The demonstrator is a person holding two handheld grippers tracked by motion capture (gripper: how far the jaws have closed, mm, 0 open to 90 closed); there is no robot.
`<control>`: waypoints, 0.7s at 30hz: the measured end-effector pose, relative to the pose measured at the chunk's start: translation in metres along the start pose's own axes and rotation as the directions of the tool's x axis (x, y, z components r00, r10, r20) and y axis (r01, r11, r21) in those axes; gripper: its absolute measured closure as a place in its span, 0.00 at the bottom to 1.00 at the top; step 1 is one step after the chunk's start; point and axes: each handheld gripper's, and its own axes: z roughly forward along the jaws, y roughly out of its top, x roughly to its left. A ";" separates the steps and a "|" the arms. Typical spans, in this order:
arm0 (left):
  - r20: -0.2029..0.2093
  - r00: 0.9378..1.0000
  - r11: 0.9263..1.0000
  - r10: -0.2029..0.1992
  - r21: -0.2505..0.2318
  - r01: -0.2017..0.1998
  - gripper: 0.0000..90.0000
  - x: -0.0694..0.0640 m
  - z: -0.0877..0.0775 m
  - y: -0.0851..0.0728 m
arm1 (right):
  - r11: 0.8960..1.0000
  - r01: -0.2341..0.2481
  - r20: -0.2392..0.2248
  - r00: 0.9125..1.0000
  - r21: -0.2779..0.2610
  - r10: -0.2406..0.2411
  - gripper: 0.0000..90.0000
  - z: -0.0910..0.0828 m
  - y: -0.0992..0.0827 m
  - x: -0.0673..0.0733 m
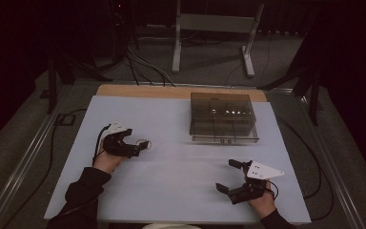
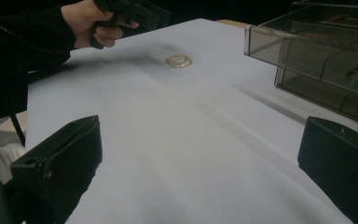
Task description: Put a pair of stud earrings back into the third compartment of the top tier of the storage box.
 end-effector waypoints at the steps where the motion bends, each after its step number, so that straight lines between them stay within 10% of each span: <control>1: -0.012 1.000 1.000 -0.003 0.006 0.003 0.15 0.000 0.001 0.000 | 1.000 -0.002 0.000 1.000 0.000 0.002 0.00 0.000 0.000 0.000; 21: -0.085 0.995 0.991 -0.054 0.119 0.064 0.60 0.003 0.021 -0.008 | 1.000 -0.005 -0.002 1.000 0.004 0.005 0.00 0.001 0.000 0.000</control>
